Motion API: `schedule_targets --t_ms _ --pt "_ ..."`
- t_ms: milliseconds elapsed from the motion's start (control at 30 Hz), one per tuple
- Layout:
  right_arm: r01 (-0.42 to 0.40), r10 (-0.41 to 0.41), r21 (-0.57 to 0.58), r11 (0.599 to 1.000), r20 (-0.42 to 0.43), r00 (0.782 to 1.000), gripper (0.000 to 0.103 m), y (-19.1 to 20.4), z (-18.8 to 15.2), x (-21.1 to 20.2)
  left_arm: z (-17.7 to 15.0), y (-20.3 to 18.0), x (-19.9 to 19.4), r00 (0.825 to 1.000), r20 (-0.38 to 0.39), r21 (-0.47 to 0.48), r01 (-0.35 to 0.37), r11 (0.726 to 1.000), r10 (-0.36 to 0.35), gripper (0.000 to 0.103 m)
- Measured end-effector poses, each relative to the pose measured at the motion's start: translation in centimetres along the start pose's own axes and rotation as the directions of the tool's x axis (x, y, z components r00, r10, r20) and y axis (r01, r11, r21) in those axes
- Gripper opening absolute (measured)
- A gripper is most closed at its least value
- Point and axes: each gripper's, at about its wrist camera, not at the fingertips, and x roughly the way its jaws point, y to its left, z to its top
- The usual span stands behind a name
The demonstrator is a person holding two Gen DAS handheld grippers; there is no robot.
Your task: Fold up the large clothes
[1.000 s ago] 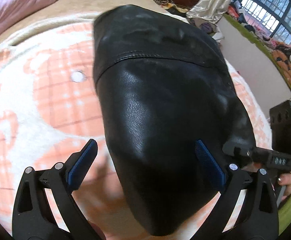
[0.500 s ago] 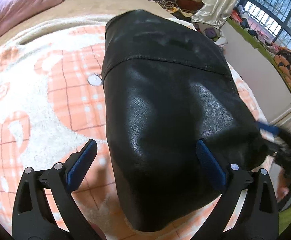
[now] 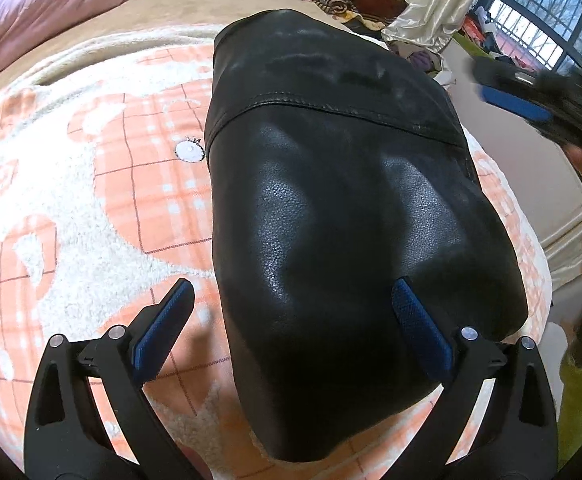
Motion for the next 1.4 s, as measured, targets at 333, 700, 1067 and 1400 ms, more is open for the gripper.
schedule_targets --t_ms 333,700,1067,1400 --pt "0.146 -0.146 -0.017 0.989 -0.214 0.966 0.04 -2.5 -1.3 8.8 -0.4 -1.4 0.4 1.0 -0.014 0.024 0.024 0.999 -0.023 0.093" --pt "0.121 -0.105 0.051 0.991 -0.238 0.965 0.04 -4.7 -3.0 11.3 -0.1 -1.4 1.8 0.999 -0.031 -0.005 0.043 0.999 -0.043 0.093" --pt "0.064 -0.061 0.049 0.997 -0.071 0.996 0.089 -2.7 -2.1 3.7 0.9 -2.1 0.3 1.0 -0.017 0.027 0.015 1.0 -0.015 0.094" --pt "-0.077 0.077 0.23 0.97 0.013 0.997 0.099 -5.3 -5.2 -1.8 1.8 -2.0 -1.1 1.0 0.018 0.011 0.003 1.0 -0.004 0.094"
